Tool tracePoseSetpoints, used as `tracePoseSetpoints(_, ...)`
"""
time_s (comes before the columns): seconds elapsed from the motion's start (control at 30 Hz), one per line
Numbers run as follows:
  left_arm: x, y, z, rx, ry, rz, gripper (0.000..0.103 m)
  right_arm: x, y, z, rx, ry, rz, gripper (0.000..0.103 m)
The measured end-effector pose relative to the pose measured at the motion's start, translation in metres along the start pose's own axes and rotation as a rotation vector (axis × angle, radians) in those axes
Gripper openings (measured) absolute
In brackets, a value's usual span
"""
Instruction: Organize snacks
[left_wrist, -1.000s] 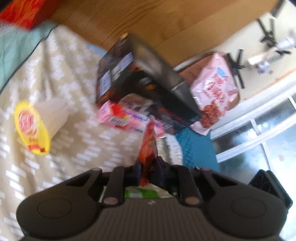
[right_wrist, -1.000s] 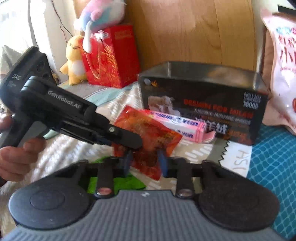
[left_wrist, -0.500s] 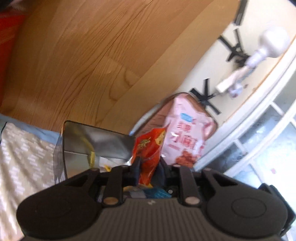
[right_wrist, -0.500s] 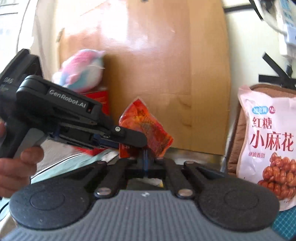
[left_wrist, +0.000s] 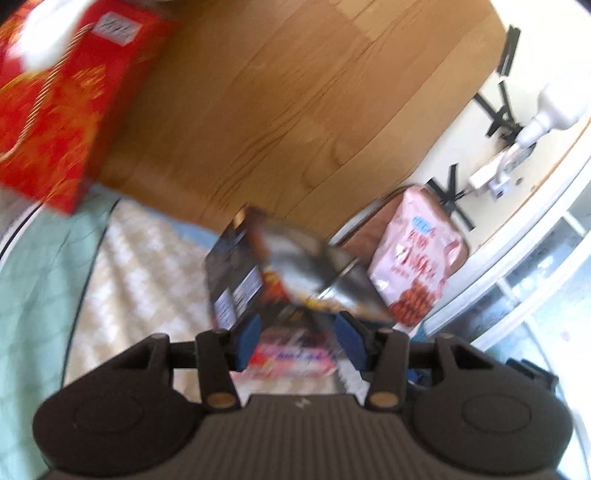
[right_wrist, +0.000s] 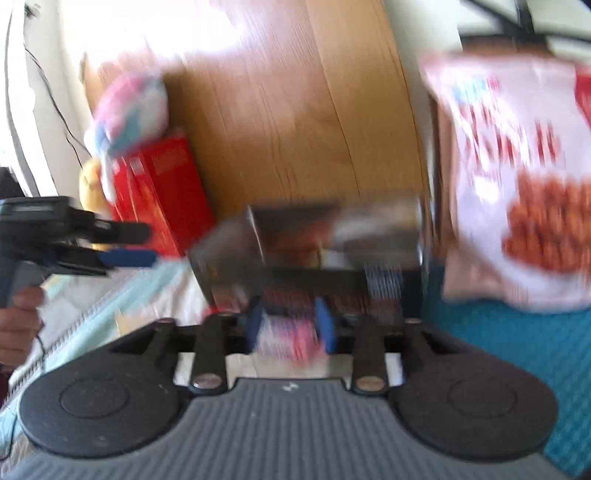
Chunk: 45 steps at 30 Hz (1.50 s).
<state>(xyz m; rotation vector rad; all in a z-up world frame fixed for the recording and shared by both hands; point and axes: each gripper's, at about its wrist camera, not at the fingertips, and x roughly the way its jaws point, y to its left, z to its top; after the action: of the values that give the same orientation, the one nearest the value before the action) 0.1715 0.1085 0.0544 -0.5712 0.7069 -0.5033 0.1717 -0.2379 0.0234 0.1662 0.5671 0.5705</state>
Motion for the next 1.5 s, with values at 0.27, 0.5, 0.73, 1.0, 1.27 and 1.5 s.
tracePoseSetpoints(0.27,0.045,-0.004,-0.021,0.087,0.046,0.188,0.052,0.033,-0.003,-0.010,0.035,0.151,0.004,0.056)
tracePoseSetpoints(0.5,0.073,-0.021,-0.031,0.192,0.074,0.255,0.049,0.052,0.008,-0.007,0.000,0.166,0.025,0.054)
tracePoseSetpoints(0.73,0.053,-0.037,-0.053,0.211,0.143,0.218,0.049,0.031,0.020,-0.015,-0.035,0.163,-0.017,0.049)
tracePoseSetpoints(1.0,-0.003,-0.058,-0.117,0.280,0.150,0.198,0.053,-0.038,0.058,-0.065,-0.098,0.150,0.005,0.051)
tracePoseSetpoints(1.27,-0.052,-0.057,-0.138,0.262,0.143,0.180,0.054,-0.072,0.096,-0.090,-0.153,0.091,0.018,0.058)
tracePoseSetpoints(1.5,-0.086,-0.033,-0.119,0.135,0.082,0.146,0.056,-0.078,0.113,-0.095,-0.250,0.098,0.014,0.071)
